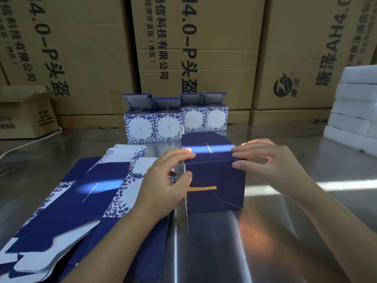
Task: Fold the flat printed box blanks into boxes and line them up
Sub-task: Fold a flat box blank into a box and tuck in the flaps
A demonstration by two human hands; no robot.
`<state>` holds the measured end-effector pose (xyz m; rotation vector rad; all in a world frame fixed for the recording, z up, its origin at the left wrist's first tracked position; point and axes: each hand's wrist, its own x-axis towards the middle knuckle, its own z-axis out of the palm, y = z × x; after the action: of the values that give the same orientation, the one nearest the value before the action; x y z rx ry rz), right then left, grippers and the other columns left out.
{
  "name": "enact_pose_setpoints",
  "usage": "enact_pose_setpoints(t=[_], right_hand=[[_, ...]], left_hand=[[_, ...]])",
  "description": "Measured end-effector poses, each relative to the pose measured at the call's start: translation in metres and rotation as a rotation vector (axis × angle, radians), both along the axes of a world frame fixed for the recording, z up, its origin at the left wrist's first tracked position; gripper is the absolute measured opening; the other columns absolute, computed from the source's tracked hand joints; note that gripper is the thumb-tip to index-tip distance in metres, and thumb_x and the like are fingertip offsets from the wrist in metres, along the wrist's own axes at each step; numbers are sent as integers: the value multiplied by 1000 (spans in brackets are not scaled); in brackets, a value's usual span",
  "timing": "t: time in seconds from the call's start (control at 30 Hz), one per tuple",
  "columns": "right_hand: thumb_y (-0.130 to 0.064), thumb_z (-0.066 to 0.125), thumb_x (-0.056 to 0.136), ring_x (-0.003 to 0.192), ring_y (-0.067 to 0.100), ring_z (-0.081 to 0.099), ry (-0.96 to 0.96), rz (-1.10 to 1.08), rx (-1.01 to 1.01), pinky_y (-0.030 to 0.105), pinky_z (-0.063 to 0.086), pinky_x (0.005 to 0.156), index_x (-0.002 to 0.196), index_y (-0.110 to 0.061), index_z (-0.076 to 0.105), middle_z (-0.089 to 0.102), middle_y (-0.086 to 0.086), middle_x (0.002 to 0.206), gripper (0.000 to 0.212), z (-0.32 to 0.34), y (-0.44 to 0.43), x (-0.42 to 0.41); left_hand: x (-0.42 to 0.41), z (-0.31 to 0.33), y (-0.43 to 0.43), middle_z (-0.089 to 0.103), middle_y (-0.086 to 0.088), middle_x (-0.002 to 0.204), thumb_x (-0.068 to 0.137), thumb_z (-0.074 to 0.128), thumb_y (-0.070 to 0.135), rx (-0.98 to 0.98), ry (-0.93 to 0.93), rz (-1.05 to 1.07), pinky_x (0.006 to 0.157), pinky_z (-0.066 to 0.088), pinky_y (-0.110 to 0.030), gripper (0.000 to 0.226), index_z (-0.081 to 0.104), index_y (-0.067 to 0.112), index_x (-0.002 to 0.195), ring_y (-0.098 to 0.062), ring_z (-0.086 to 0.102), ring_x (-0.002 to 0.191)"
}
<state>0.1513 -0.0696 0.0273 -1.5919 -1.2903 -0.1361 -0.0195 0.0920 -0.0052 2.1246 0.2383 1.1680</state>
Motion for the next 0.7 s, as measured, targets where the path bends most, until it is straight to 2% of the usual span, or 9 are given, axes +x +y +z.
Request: enact_pose_setpoints(t=[0.3,0.43,0.6,0.7], right_hand=[[-36,75,59,95,-5,59,69,42,72,5,40,82,74,-33,75,73,-18,81,16,-5,4,2],[-36,76,58,93,-6,60,84,48,84,5,41,80,73,-33,75,73,-18,79,15,-5,4,3],[-35,79,60,95,-6,61,118,58,65,5,43,80,73,-37,77,73,-18,83,14,-6,4,5],[-24,81,67,95,-4,65,200,87,11,7,46,82,80,-38,77,73,-19,90,19,-5,2,12]], left_hand=[[1,-1,0,58,24,117,77,52,21,-13,1,-17,78,40,-7,34,62,42,102,6,50,115],[2,-1,0,58,24,118,77,52,19,-9,-1,-18,82,41,-10,35,62,40,103,7,49,115],[2,-3,2,58,22,119,77,51,20,-16,8,-21,91,42,-21,35,62,39,105,3,49,118],[2,-2,2,57,28,117,77,51,21,-17,10,-15,84,42,-14,35,61,43,103,3,49,117]])
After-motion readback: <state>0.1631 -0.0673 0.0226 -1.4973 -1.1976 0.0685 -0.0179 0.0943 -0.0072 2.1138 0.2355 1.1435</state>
